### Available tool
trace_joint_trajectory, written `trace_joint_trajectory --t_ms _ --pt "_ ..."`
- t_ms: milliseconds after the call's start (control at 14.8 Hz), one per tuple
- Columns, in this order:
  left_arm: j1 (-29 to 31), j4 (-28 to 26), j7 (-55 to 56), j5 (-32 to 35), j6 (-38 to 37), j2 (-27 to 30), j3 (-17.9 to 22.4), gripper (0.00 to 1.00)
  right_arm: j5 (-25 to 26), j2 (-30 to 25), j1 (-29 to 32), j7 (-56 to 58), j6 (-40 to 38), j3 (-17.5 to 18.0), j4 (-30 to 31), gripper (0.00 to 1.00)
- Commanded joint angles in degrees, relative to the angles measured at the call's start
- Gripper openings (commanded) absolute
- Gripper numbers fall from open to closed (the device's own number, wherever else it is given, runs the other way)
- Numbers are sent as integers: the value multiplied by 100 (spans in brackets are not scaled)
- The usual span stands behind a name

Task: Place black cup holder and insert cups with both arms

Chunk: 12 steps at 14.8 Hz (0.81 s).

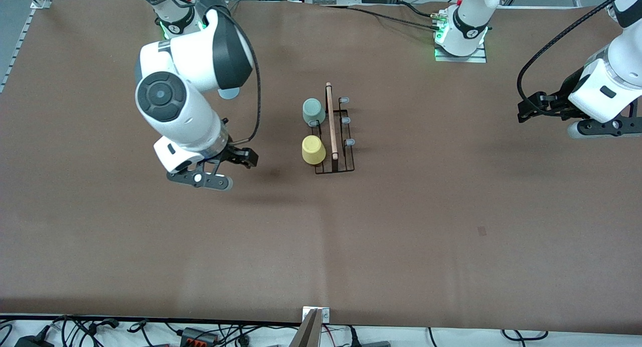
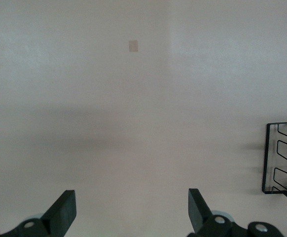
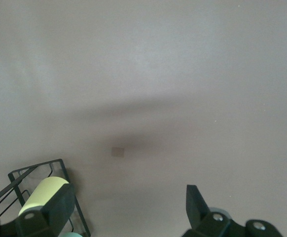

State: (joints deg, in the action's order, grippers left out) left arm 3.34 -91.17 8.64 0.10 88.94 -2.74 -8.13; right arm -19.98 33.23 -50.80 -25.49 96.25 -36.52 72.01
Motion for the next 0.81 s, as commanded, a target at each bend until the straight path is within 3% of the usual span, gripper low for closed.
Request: trace_joint_trajectory --t_ms 0,270,472,742 --pt "-44 178 -161 34 -70 -95 31 100 133 -220 797 88 -116 714 -11 100" --pt "-27 178 -161 34 -87 -104 31 100 1002 -518 1966 202 -37 1812 -20 100" --pt "8 170 -161 34 -79 -113 31 100 1907 -702 3011 317 -19 2867 -108 100" --pt "26 161 -170 16 -87 -113 31 100 2156 -1063 4269 352 -10 3791 14 100"
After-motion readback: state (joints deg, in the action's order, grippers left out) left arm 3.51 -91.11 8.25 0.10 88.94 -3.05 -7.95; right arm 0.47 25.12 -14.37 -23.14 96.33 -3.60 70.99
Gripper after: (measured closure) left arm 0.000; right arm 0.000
